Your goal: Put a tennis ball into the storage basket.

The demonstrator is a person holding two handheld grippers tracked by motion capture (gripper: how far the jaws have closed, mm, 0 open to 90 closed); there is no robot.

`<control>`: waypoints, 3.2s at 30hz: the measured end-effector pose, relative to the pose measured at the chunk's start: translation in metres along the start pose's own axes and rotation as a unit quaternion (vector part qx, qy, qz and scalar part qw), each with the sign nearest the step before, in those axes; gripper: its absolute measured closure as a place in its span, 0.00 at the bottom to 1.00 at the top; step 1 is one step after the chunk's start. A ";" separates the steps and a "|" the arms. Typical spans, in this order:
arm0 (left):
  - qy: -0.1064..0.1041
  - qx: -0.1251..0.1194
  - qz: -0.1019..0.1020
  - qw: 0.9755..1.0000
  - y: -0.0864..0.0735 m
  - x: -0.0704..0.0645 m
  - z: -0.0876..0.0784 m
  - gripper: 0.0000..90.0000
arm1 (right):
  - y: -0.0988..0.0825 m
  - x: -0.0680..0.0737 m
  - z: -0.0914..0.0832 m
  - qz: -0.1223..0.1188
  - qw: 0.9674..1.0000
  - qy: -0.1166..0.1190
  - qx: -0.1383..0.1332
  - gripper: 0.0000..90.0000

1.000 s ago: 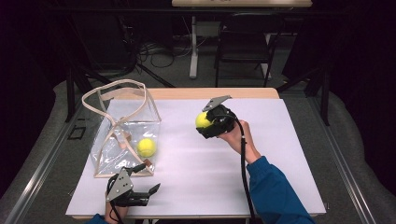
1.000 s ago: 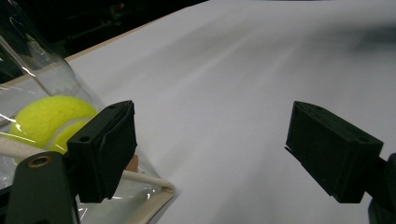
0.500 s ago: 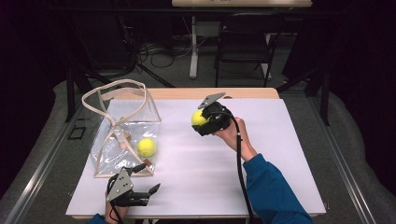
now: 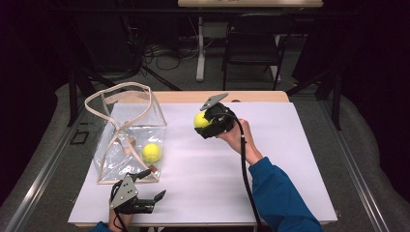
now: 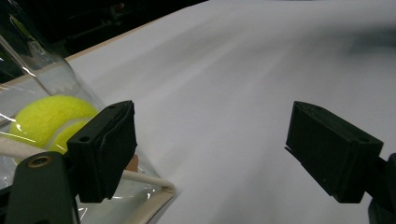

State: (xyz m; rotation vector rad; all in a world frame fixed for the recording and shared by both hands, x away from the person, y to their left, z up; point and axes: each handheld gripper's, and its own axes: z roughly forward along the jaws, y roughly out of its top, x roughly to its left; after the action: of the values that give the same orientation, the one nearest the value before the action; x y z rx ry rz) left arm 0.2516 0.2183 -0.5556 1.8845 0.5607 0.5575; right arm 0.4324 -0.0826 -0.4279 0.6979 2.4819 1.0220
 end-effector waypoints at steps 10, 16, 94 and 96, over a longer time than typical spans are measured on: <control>0.001 -0.001 -0.001 1.000 0.000 0.000 0.000 0.18 | 0.007 0.000 0.005 -0.003 1.000 0.005 0.000 0.29; 0.001 -0.001 -0.001 1.000 0.000 0.000 0.000 0.18 | 0.012 0.000 0.007 -0.005 1.000 0.010 0.003 0.29; 0.001 -0.003 -0.002 1.000 0.000 0.001 -0.001 0.18 | 0.080 0.008 0.020 -0.030 0.998 0.060 -0.005 0.29; 0.001 -0.003 -0.002 1.000 0.000 0.001 -0.001 0.18 | 0.081 0.008 0.021 -0.030 0.998 0.060 -0.004 0.29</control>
State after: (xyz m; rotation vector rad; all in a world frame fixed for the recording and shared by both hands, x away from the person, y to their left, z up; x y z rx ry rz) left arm 0.2513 0.2199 -0.5553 1.8776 0.5634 0.5580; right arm 0.4604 -0.0167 -0.3842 0.5705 2.5837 1.0802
